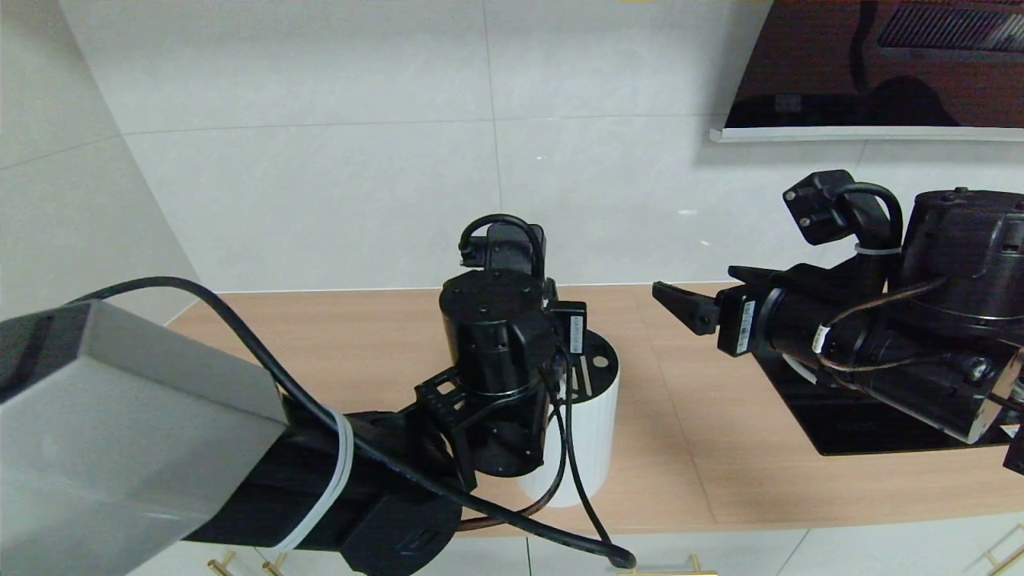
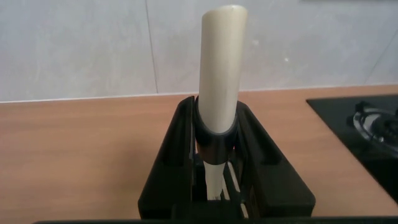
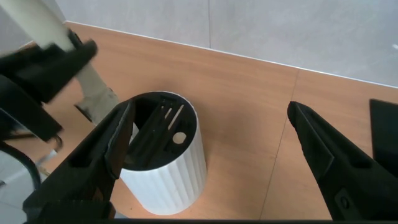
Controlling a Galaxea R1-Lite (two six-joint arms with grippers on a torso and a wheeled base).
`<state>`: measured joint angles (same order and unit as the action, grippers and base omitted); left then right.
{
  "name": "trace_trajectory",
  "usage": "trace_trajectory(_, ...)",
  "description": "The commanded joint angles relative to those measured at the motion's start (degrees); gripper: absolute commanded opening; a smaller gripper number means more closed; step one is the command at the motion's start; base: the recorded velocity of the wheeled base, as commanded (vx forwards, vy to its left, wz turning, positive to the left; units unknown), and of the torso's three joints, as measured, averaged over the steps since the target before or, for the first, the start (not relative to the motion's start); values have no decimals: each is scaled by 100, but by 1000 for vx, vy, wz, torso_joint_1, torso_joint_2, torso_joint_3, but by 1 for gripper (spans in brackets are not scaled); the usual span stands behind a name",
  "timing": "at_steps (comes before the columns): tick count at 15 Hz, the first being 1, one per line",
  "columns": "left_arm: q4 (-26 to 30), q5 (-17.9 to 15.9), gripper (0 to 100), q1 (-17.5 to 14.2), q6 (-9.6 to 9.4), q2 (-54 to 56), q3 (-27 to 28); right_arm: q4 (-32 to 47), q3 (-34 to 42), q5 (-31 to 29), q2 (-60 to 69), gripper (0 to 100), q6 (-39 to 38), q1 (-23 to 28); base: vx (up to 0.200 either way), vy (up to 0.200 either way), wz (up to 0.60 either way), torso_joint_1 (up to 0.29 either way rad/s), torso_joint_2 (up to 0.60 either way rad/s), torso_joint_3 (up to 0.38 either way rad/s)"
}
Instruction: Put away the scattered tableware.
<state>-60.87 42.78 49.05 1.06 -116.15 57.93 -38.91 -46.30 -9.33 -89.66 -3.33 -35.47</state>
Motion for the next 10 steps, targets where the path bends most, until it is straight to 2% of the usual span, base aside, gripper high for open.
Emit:
trace_trajectory(1,-4,3,0,-1,8,-118,-27,-2,-2,1,-7,100,-1,-3,0,0,0,0,0,0)
trace_trajectory(3,5,3,0,-1,70,-189,-45,-2,-2,1,-16,100,-1,-3,0,0,0,0,0,0)
trace_trajectory(10,5,11,0,-1,79,-479,-89,-2,7,1,-43,100,-1,-3,0,0,0,0,0,0)
